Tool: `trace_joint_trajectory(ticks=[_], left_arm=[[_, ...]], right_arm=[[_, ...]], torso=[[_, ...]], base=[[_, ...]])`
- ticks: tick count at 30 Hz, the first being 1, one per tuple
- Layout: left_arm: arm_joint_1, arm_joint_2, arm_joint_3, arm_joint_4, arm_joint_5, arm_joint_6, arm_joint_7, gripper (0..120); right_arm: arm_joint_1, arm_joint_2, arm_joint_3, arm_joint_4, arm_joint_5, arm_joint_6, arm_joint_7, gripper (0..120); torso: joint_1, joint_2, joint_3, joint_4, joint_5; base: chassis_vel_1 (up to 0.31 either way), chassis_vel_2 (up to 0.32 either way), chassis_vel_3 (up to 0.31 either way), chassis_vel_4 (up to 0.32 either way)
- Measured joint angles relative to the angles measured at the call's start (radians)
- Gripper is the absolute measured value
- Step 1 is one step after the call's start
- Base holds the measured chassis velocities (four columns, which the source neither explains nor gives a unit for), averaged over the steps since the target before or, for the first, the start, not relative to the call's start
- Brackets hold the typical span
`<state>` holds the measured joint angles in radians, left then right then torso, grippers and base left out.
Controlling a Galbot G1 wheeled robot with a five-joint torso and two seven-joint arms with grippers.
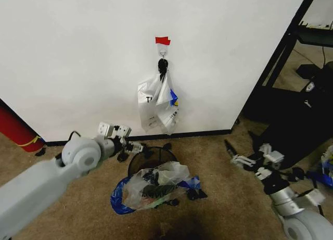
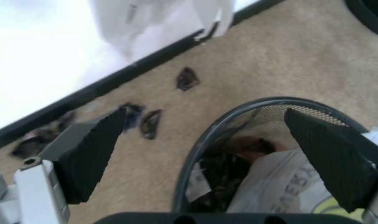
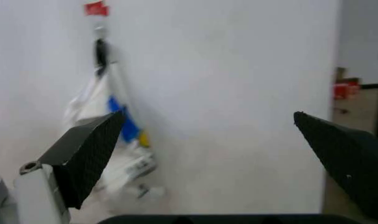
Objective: Pick up the garbage bag from the wall and place it over the trash bin.
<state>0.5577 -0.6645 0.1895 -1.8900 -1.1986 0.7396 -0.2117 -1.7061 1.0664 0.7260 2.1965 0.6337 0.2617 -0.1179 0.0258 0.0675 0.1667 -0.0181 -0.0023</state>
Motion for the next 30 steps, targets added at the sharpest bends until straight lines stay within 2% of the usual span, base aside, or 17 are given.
trace_joint_trajectory(ticks=[4, 9, 12, 16, 19, 21, 25, 26, 29, 30], left_arm=[[-0.041, -0.028, 0.067, 0.065, 0.022, 0.0, 0.091, 100], [-0.069, -0.012, 0.128, 0.104, 0.107, -0.001, 0.185, 100], [-0.105, -0.028, 0.181, 0.155, 0.153, -0.001, 0.222, 100], [-0.132, -0.051, 0.219, 0.202, 0.174, -0.002, 0.235, 98], [-0.135, -0.066, 0.225, 0.225, 0.17, -0.002, 0.229, 86], [-0.135, -0.067, 0.225, 0.227, 0.166, -0.003, 0.227, 82], [-0.129, -0.067, 0.224, 0.229, 0.149, -0.003, 0.207, 64], [-0.129, -0.067, 0.224, 0.229, 0.149, -0.003, 0.207, 64], [-0.119, -0.068, 0.214, 0.228, 0.128, -0.003, 0.193, 54], [-0.115, -0.068, 0.207, 0.227, 0.113, -0.004, 0.184, 47]], right_arm=[[-0.03, 0.036, 0.005, 0.028, -0.013, 0.005, 0.096, 100], [-0.046, 0.053, 0.009, 0.043, -0.014, 0.003, 0.108, 100], [-0.051, 0.058, 0.009, 0.056, -0.009, -0.004, 0.11, 100], [-0.048, 0.058, 0.011, 0.067, -0.008, -0.014, 0.114, 100], [-0.047, 0.058, 0.012, 0.073, -0.008, -0.02, 0.118, 100], [-0.048, 0.059, 0.012, 0.073, -0.008, -0.02, 0.118, 100], [-0.05, 0.063, 0.011, 0.07, -0.019, -0.021, 0.119, 100], [-0.05, 0.063, 0.011, 0.07, -0.019, -0.021, 0.119, 100], [-0.056, 0.071, 0.002, 0.056, -0.045, -0.015, 0.12, 100], [-0.063, 0.075, -0.003, 0.051, -0.05, -0.013, 0.12, 100]], torso=[[0.0, 0.0, 0.0, 0.0003, 0.0004], [0.0, 0.0, 0.0, 0.0014, 0.0005], [0.0, 0.0, 0.0, 0.0004, 0.0001], [0.0, 0.0, 0.0, 0.0004, 0.0008], [0.0, 0.0, 0.0, 0.0007, 0.0001], [0.0, 0.0, 0.0, 0.0008, 0.0006], [0.0, 0.0, 0.0, 0.0007, 0.0003], [0.0, 0.0, 0.0, 0.0007, 0.0003], [0.0, 0.0, 0.0, 0.0008, 0.0004], [0.0, 0.0, 0.0, 0.0007, 0.0004]], base=[[0.0, 0.0, 0.0, 0.0], [0.0, 0.0, 0.0, 0.0], [0.0, 0.0, 0.0, 0.0], [0.0, 0.0, 0.0, 0.0], [0.0, 0.0, 0.0, 0.0], [0.0, 0.0, 0.0, 0.0], [0.0, 0.0, 0.0, 0.0], [0.0, 0.0, 0.0, 0.0], [0.0, 0.0, 0.0, 0.0], [0.0, 0.0, 0.0, 0.0]])
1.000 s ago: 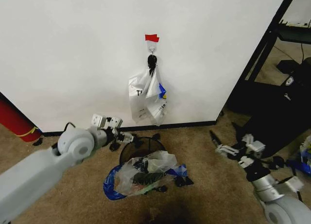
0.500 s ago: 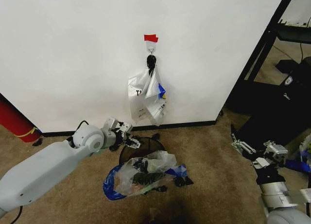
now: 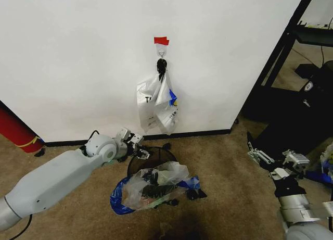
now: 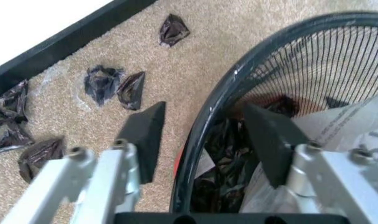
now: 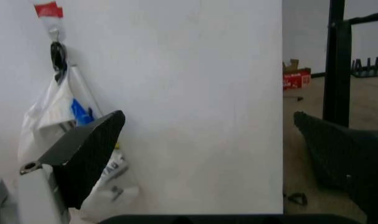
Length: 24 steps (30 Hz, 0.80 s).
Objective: Pick up the garbage bag from the wall and place it over the trash bin.
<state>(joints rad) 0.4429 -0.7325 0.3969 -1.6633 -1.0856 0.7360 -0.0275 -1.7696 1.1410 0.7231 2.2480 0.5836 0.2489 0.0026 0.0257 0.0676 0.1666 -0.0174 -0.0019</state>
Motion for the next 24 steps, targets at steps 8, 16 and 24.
trace_joint_trajectory(ticks=[8, 16, 24], left_arm=[[0.014, 0.012, -0.011, -0.02, -0.048, -0.001, -0.04, 17], [0.067, 0.026, -0.058, -0.065, -0.093, -0.001, -0.1, 3], [0.164, 0.044, -0.148, -0.191, -0.235, -0.001, -0.35, 3]], right_arm=[[-0.004, 0.008, -0.007, -0.013, -0.028, 0.0, 0.011, 100], [-0.001, 0.007, -0.013, -0.01, -0.047, -0.01, 0.028, 100], [0.016, 0.002, -0.023, -0.009, -0.048, -0.025, 0.045, 100]], torso=[[0.0, 0.0, 0.0, 0.0001, -0.0001], [0.0, 0.0, 0.0, 0.0, 0.0], [0.0, 0.0, 0.0, -0.0001, 0.0004]], base=[[0.0, 0.0, 0.0, 0.0], [0.0, 0.0, 0.0, 0.0], [0.0, 0.0, 0.0, 0.0]])
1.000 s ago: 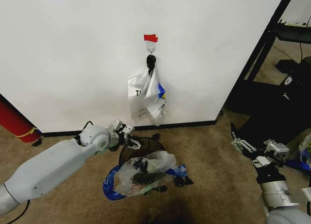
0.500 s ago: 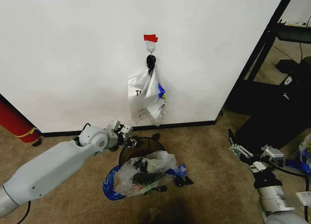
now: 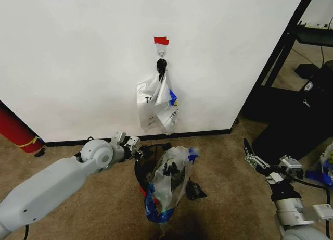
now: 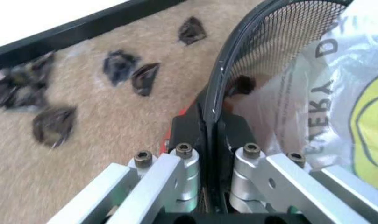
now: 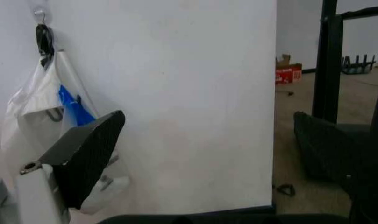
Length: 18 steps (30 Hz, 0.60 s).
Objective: Pick up the garbage bag from the wall and place it over the trash bin.
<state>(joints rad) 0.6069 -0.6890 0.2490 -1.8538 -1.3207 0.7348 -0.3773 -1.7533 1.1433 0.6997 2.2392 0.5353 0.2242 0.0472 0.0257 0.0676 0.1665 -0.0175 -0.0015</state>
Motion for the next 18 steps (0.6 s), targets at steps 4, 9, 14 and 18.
trace_joint_trajectory(ticks=[4, 9, 14, 18], left_arm=[[0.079, -0.009, -0.059, -0.067, -0.133, -0.045, -0.166, 3], [0.188, -0.054, -0.153, -0.11, -0.217, -0.113, -0.254, 3], [0.297, -0.105, -0.243, -0.13, -0.239, -0.18, -0.272, 3], [0.348, -0.141, -0.289, -0.128, -0.226, -0.232, -0.274, 3]], right_arm=[[0.014, -0.003, -0.011, 0.001, 0.0, -0.013, 0.009, 100], [0.022, -0.009, -0.017, -0.001, 0.001, -0.026, 0.02, 100], [0.027, -0.014, -0.024, -0.008, 0.005, -0.036, 0.029, 100], [0.04, -0.018, -0.038, -0.011, 0.002, -0.046, 0.034, 100]], torso=[[0.0, 0.0, 0.0, 0.0002, -0.0002], [0.0, 0.0, 0.0, -0.0001, -0.0004], [0.0, 0.0, 0.0, 0.0, -0.0003], [0.0, 0.0, 0.0, 0.0001, -0.0003]], base=[[0.0, 0.0, 0.0, 0.0], [0.0, 0.0, 0.0, 0.0], [0.0, 0.0, 0.0, 0.0], [0.0, 0.0, 0.0, 0.0]])
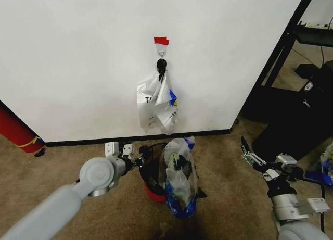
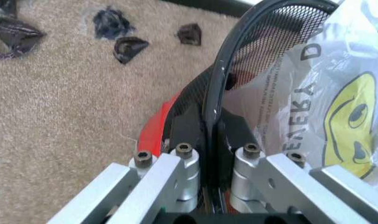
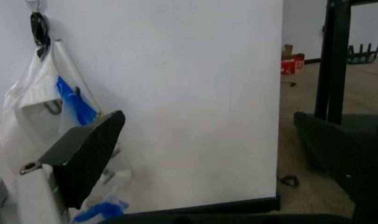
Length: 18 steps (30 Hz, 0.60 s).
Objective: Pick up the garbage bag from the wall and place it over the trash bin.
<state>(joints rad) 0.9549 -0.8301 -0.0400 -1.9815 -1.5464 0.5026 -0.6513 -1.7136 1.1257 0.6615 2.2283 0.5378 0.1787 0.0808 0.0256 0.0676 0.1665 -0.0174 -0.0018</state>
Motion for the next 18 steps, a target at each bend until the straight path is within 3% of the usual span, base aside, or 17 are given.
trace_joint_trajectory(ticks=[7, 13, 18], left_arm=[[0.064, -0.056, -0.011, 0.024, 0.085, -0.064, 0.031, 3], [0.076, -0.066, 0.03, 0.055, 0.258, -0.115, 0.125, 3], [0.063, -0.08, 0.037, 0.079, 0.284, -0.145, 0.139, 3]], right_arm=[[0.027, -0.004, -0.017, -0.006, -0.002, -0.013, 0.009, 100], [0.016, 0.002, -0.018, -0.016, -0.004, -0.01, 0.007, 100], [0.013, 0.005, -0.018, -0.018, -0.004, -0.006, 0.005, 100]], torso=[[0.0, 0.0, 0.0, 0.0, -0.0002], [0.0, 0.0, 0.0, -0.0002, -0.0002], [0.0, 0.0, 0.0, -0.0002, -0.0003]], base=[[0.0, 0.0, 0.0, 0.0], [0.0, 0.0, 0.0, 0.0], [0.0, 0.0, 0.0, 0.0]])
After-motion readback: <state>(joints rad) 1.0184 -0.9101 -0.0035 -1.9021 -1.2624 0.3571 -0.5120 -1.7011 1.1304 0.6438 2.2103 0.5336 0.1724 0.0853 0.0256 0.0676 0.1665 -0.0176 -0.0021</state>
